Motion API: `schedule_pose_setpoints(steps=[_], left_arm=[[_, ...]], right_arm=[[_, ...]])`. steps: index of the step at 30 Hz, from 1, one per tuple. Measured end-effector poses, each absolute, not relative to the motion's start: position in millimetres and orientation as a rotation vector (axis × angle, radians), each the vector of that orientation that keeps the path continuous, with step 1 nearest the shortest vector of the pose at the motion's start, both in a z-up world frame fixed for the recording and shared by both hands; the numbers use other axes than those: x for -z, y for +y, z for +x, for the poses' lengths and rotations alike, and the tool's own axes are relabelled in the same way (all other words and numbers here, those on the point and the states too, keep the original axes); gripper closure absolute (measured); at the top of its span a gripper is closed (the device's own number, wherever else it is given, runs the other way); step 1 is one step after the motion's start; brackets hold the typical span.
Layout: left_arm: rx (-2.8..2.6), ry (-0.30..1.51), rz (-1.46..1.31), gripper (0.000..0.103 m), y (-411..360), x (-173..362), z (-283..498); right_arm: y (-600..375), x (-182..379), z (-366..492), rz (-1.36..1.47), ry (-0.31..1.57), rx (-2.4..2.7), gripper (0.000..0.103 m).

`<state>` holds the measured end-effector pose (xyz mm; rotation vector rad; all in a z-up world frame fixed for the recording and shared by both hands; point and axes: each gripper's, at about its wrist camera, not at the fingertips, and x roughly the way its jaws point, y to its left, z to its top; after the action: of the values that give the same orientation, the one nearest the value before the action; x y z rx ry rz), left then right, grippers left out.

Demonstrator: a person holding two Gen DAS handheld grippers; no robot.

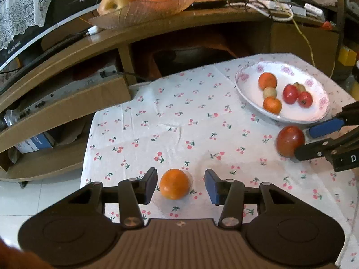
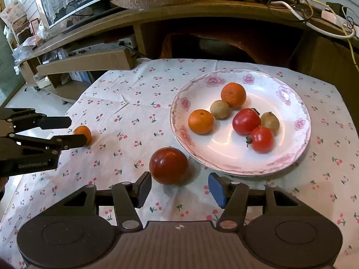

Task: Organize fruits
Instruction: 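Move left tool to a loose orange while right tool approaches the large dark red tomato, then close left tool on the orange while right tool closes on the large tomato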

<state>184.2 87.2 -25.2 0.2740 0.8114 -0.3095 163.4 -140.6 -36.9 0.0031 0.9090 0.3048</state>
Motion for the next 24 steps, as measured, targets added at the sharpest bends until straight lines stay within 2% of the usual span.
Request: schedule_pose_setpoints(steps=[9,14,16,17,24], left_arm=[[0.292,0.845,0.274,0.052,86,45,188],[0.285,0.846,0.257,0.061,86,44,191],[0.288,0.845,0.261,0.065,83,44,190],[0.293,0.848,0.264,0.067,82,44,189],[0.389,0.857,0.248,0.067,62,34,175]], right_arm=[[-130,47,172,-0.018,0.898,-0.297,0.046],[-125,50,175,-0.023,0.887,-0.308,0.046],[-122,50,174,-0.044,0.883,-0.308,0.051],[-121,50,173,-0.060,0.881,-0.301,0.061],[-128,42,157,-0.089,0.923,-0.306,0.063]])
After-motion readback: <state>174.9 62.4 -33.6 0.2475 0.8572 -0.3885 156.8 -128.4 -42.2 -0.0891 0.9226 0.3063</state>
